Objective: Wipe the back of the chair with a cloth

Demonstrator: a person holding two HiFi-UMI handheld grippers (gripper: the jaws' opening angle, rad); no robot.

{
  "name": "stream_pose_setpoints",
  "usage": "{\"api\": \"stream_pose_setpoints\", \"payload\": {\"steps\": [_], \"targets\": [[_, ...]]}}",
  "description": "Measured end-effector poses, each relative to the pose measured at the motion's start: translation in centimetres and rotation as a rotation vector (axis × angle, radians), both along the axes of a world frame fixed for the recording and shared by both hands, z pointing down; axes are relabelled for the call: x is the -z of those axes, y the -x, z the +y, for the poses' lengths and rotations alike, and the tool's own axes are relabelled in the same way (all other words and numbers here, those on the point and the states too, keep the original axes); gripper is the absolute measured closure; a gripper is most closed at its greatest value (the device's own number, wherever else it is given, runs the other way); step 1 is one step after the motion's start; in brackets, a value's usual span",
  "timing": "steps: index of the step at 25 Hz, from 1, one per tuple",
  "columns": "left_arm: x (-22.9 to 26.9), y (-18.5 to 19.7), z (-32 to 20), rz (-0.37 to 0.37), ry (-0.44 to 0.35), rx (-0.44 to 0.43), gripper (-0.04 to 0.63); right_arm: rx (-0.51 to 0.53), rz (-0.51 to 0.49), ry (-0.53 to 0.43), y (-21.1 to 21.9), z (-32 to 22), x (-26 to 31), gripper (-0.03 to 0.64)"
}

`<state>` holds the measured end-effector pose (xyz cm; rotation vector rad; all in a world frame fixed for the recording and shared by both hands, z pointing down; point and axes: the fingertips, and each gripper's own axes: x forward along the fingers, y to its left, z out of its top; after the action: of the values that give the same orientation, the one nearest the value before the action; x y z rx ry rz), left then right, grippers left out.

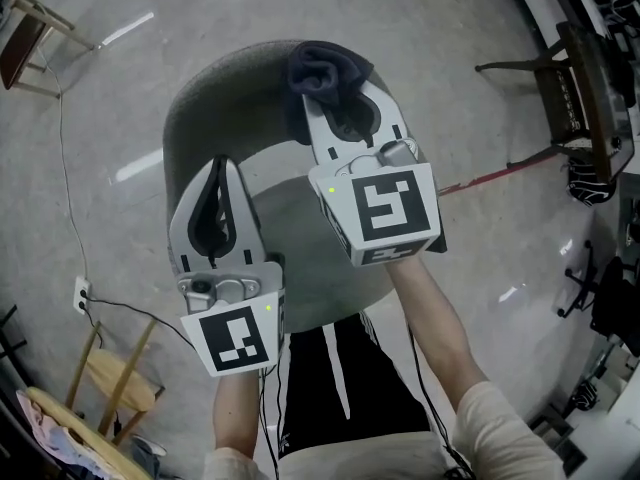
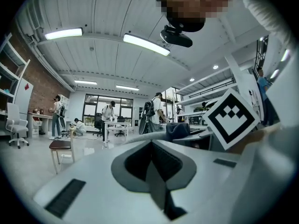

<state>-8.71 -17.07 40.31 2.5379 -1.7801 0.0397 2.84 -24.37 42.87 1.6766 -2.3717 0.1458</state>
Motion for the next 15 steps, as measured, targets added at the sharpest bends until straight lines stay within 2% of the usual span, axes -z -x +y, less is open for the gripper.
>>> {"api": "stream_pose_setpoints", "payload": {"steps": [3, 7, 15], "targets": [[0.8, -0.9, -0.3, 0.019, -0.051, -0.018, 0.58, -0.02, 0.005, -0.003, -1.3, 0.3, -0.1, 0.558], [-0.1, -1.8, 0.1, -0.002, 0.009, -0.022, 0.58, -0.046, 0.01, 0.005, -2.9, 0.9, -0.1, 0.558], [-0.4, -2.3, 0.4, -0.001, 0.011, -0.017, 0.58, -0.057, 0.02, -0.01, -4.0, 1.2, 0.0, 0.558]]}}
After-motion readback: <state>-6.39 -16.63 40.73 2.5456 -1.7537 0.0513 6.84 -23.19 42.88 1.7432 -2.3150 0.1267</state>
